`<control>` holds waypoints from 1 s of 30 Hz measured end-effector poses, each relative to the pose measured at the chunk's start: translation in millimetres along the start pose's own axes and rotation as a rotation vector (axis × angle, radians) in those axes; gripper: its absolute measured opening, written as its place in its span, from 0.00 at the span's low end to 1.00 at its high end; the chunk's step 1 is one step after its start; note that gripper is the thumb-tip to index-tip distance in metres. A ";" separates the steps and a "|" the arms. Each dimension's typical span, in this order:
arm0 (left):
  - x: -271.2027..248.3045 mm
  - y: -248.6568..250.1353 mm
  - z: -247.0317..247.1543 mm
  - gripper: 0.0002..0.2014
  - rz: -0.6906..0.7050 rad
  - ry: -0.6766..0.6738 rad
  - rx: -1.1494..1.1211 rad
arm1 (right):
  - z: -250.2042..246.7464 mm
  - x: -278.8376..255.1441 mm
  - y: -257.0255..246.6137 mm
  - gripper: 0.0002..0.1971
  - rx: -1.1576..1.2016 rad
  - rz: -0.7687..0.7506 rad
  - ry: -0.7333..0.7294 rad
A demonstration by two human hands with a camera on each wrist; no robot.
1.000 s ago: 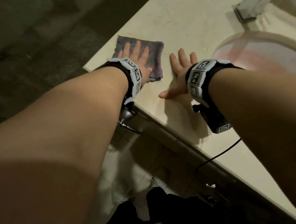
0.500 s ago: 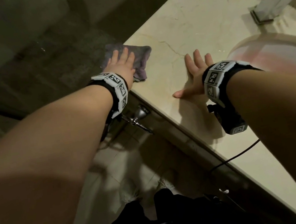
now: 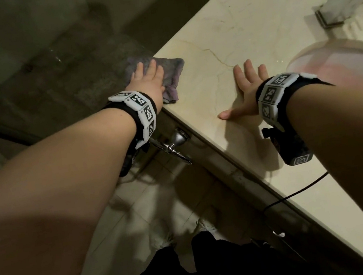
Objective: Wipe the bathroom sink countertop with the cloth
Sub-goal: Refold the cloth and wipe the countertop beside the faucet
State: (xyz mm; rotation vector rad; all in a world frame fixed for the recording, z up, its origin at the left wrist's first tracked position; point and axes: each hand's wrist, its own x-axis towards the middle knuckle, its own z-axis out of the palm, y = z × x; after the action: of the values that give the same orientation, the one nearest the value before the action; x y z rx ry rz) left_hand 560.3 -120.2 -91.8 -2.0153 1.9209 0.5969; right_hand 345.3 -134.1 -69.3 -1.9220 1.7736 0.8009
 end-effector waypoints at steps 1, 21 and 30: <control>5.4 2.4 -4.8 0.28 0.004 -0.004 0.010 | 0.2 0.1 0.1 0.63 0.001 -0.001 -0.006; 25.8 47.6 -53.7 0.23 0.008 -0.025 -0.106 | 1.3 16.9 10.4 0.65 0.002 -0.068 -0.035; 6.1 77.6 -123.8 0.21 -0.054 0.248 -0.487 | -51.9 0.1 49.5 0.47 0.243 -0.067 0.104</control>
State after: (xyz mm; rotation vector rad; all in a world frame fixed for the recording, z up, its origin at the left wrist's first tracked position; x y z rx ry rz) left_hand 495.0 -190.4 18.6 -2.5335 1.9921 0.9101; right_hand 303.5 -173.0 -25.9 -1.8782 1.7643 0.4460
